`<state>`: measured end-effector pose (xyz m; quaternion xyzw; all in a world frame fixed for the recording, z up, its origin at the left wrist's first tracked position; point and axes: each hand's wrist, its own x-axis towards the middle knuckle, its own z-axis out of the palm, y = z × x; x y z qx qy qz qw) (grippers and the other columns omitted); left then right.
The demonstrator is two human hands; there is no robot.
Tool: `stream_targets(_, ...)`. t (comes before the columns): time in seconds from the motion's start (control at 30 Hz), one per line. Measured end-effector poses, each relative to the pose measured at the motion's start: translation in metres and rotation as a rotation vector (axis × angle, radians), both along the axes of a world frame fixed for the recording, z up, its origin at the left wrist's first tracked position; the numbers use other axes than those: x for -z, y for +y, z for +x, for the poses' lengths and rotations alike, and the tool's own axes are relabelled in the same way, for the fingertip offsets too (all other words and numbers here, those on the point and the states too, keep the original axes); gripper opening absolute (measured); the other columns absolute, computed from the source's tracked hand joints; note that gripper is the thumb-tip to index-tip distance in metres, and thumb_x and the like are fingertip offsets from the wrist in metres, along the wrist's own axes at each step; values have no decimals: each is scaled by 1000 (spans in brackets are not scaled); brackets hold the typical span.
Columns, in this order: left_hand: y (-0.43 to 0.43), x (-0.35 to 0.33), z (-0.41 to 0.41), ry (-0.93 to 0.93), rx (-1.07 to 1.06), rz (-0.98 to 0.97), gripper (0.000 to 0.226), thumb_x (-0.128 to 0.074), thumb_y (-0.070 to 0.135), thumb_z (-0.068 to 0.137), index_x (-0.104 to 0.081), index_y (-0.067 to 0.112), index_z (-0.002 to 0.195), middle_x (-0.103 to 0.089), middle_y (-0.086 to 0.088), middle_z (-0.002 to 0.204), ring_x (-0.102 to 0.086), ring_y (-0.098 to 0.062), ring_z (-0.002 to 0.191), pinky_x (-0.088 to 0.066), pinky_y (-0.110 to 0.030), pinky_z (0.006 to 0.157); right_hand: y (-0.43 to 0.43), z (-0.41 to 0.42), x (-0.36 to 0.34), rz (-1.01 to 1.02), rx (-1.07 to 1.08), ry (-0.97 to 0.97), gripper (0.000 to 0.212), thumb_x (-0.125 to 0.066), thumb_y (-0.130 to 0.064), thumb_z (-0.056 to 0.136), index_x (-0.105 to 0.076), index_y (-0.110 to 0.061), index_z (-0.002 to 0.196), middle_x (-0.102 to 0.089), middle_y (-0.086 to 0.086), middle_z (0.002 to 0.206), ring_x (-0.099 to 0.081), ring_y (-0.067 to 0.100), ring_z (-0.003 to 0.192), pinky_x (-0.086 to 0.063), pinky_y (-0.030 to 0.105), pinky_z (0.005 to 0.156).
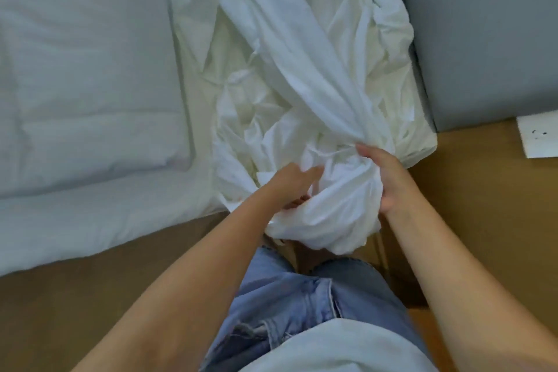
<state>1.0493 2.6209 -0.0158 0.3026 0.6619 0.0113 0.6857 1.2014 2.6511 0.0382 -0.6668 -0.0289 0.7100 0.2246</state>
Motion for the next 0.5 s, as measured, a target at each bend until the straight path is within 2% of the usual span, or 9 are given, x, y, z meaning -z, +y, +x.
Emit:
stream_targets(0.07, 2, 20, 11, 176, 16, 126, 73, -52, 72, 77, -51, 10, 116, -60, -2, 107, -53, -17, 81, -40, -29, 66, 6, 11, 5, -18, -64, 10, 31, -56, -31, 89, -72, -5, 90, -72, 16, 83, -71, 30, 71, -57, 35, 60)
stream_targets(0.13, 5, 31, 20, 402, -3, 309, 85, -58, 73, 71, -45, 11, 127, -51, 2, 113, -51, -19, 99, -42, -34, 76, 13, 20, 12, -3, -108, -14, 29, -61, -29, 81, -77, -5, 79, -72, 16, 87, -71, 30, 75, -57, 36, 64)
stream_targets(0.17, 10, 37, 24, 442, 23, 370, 82, -60, 67, 72, -44, 9, 128, -51, -3, 120, -50, -22, 107, -44, -36, 82, 16, 23, 12, -2, -121, -30, 23, -66, -25, 75, -78, -5, 76, -72, 16, 88, -71, 31, 75, -58, 37, 61)
stream_targets(0.2, 16, 40, 28, 416, 67, 389, 69, -62, 58, 75, -50, 9, 122, -54, -7, 120, -51, -24, 109, -44, -35, 84, 18, 26, 12, 2, -136, -32, 20, -69, -20, 70, -78, -4, 77, -73, 17, 89, -71, 32, 76, -57, 40, 59)
stream_targets(0.27, 25, 40, 33, 245, 53, 376, 33, -69, 33, 75, -60, 10, 96, -63, -5, 94, -58, -21, 87, -45, -31, 72, 19, 29, 13, -2, -176, -31, 24, -72, -12, 65, -74, -2, 88, -73, 18, 92, -71, 34, 79, -57, 43, 60)
stream_targets(0.33, 31, 36, 37, 161, -112, 400, 10, -67, 11, 77, -58, 8, 79, -56, 0, 74, -50, -14, 67, -38, -25, 62, 18, 30, 14, 7, -240, -123, 27, -75, -5, 66, -70, -3, 92, -73, 16, 89, -71, 32, 78, -58, 42, 61)
stream_targets(0.4, 32, 29, 33, 156, -416, 441, 28, -50, 2, 84, -43, 11, 58, -41, 3, 57, -35, -12, 54, -28, -21, 51, 21, 31, 14, 74, -288, -308, 28, -73, 0, 69, -67, -4, 95, -71, 14, 93, -69, 32, 84, -58, 43, 72)
stream_targets(0.43, 29, 26, 26, 136, -598, 444, 36, -46, 3, 86, -34, 14, 54, -33, 6, 52, -29, -10, 49, -23, -21, 47, 24, 31, 13, 130, -291, -398, 30, -71, 2, 70, -65, -5, 98, -68, 12, 96, -67, 32, 89, -56, 44, 78)
stream_targets(0.5, 19, 24, 7, 133, -838, 428, 34, -47, 6, 87, -36, 14, 56, -29, 8, 48, -27, -9, 45, -22, -22, 44, 31, 32, 13, 257, -231, -546, 29, -66, 2, 71, -62, -12, 96, -66, 5, 93, -65, 28, 90, -56, 40, 80)
